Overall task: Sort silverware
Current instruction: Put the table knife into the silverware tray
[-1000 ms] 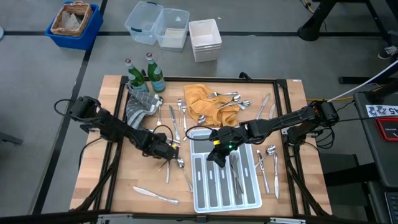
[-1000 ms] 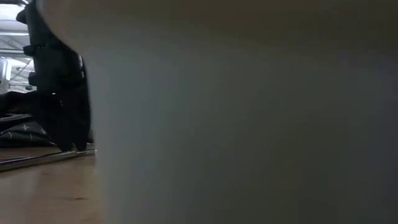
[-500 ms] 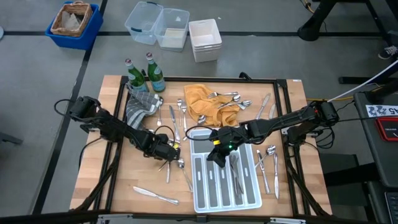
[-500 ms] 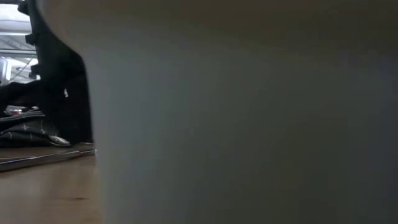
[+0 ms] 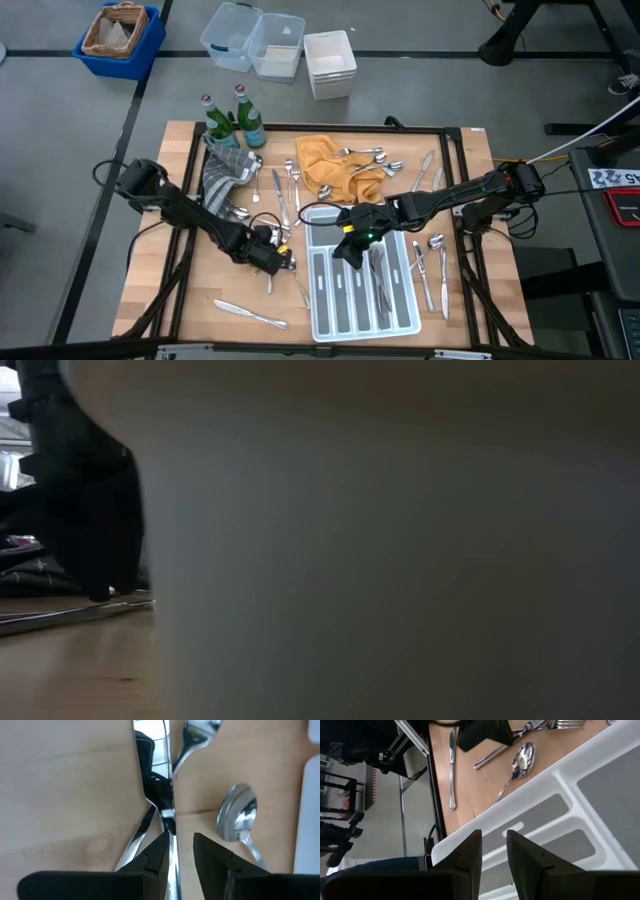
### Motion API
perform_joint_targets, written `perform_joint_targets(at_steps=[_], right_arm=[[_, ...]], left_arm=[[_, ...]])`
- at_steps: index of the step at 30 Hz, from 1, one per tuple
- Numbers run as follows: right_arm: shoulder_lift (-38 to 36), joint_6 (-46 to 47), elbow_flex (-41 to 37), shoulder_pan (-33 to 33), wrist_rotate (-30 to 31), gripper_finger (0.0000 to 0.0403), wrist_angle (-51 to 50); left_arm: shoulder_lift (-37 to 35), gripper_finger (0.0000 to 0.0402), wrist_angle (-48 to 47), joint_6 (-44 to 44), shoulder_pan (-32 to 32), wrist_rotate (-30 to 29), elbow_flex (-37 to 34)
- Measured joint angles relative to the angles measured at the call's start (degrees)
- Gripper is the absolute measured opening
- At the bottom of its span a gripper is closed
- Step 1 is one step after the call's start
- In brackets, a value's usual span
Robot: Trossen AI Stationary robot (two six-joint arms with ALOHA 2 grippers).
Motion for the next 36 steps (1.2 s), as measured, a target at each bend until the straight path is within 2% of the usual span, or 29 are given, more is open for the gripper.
perform_joint_targets(at_steps=[12,21,29,36], right_arm=[[0.0,0.0,0.0,0.0,0.5,0.0092,0.0],[0.0,0.0,0.0,0.0,0.5,0.0092,0.0],[0.0,-1.4,0.0,0.0,0.5,0.0092,0.0],[0.0,-1.4,0.0,0.0,0.1,0.0092,-0.1]], left_arm=[[1.6,0.0076,-9.1,0.5,0.5,-0.6,2.4],[1.3,0.0076,-10.7,1.0,0.5,-0.6,2.4],[1.4,0.0076,-18.0,1.1,0.5,-0.9,5.5],[1.6,0.0076,-18.0,1.1,0.5,-1.3,5.6]])
